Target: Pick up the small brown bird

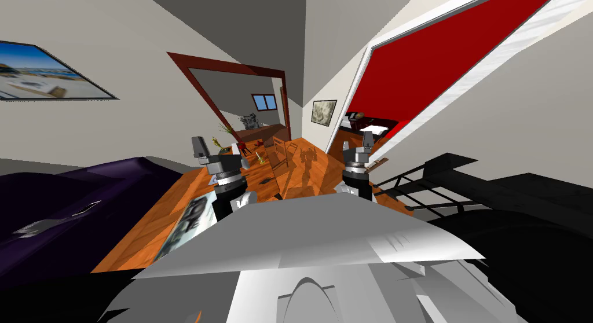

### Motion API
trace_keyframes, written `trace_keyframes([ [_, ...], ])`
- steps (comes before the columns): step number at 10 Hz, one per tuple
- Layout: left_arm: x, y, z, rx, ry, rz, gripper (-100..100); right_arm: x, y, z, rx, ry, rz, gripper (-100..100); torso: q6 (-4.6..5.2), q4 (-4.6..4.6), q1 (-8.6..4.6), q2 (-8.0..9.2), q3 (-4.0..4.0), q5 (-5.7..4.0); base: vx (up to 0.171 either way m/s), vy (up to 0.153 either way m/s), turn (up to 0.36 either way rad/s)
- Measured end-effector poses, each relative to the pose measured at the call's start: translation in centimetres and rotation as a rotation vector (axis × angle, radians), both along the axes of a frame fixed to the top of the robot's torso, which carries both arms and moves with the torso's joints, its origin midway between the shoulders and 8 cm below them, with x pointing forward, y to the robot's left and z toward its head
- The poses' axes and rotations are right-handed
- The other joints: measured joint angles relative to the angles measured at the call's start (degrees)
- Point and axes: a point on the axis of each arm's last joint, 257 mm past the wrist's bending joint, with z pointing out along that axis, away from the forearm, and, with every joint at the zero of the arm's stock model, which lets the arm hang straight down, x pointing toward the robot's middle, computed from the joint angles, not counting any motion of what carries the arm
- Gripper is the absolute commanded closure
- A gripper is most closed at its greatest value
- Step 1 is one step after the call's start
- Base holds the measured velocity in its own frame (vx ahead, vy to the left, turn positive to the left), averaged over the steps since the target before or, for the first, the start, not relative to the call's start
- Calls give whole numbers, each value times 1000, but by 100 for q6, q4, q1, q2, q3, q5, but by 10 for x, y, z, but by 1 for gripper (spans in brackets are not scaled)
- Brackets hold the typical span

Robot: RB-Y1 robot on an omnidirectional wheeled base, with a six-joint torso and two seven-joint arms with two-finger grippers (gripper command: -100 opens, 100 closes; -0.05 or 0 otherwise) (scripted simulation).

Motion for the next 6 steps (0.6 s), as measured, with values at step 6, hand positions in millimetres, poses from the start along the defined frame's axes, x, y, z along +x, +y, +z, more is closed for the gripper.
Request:
trace_keyframes([
  [6,31,-3,-63,8,171,-101,-100,0,0,0,0,0,0,0,1,-4,-36,-19,-11,-8,30,-85,1],
])
